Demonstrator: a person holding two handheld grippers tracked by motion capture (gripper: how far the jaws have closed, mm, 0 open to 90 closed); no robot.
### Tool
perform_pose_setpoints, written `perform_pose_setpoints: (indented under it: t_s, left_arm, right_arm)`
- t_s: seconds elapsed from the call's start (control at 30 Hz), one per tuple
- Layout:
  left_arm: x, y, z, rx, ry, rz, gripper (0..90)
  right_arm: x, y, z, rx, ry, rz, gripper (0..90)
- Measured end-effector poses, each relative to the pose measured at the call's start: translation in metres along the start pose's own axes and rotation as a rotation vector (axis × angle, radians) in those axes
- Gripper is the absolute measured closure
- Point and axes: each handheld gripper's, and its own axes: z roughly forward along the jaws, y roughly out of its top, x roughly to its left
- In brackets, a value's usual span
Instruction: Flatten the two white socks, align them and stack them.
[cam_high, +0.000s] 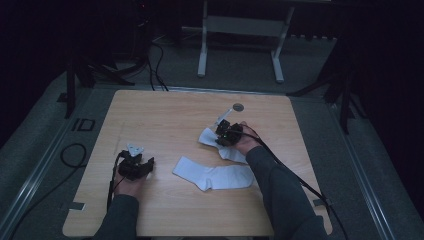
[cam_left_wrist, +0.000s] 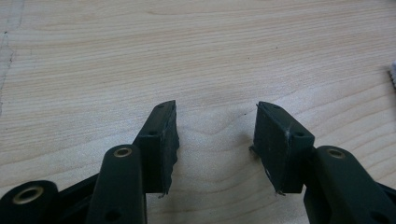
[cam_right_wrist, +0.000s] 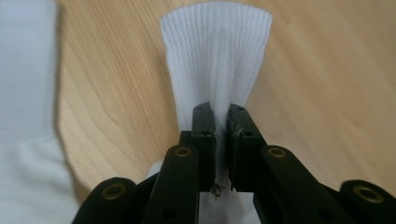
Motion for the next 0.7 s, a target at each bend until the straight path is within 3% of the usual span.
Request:
perform_pose_setpoints:
  t_s: [0.13,0.2,0.27,0.5,0.7]
  left_arm:
    - [0.0,0.0,0.0,0.0,0.0,-0.001,49.6]
    - [0.0,0.0,0.0,0.0,0.001,-0.001,49.6]
    - [0.0,0.0,0.0,0.0,0.001,-0.001,49.6]
    - [0.0,0.0,0.0,-0.002,0.001,-0.001,49.6]
    - [0.0,0.0,0.0,-0.003,0.002,-0.002,49.6]
  right_arm:
    - [-0.001,0.0,-0.019,-0.036,-0.01,-0.006,82.5]
    - [-0.005,-0.001,-0.04,-0.075,-0.015,0.003,82.5]
    - [-0.005,-0.001,-0.05,-0.086,-0.011,0.004,82.5]
    - [0.003,-0.003,-0.075,-0.128,-0.028,-0.038,82.5]
    - [0.001,0.0,-0.093,-0.185,-0.027,-0.041,82.4]
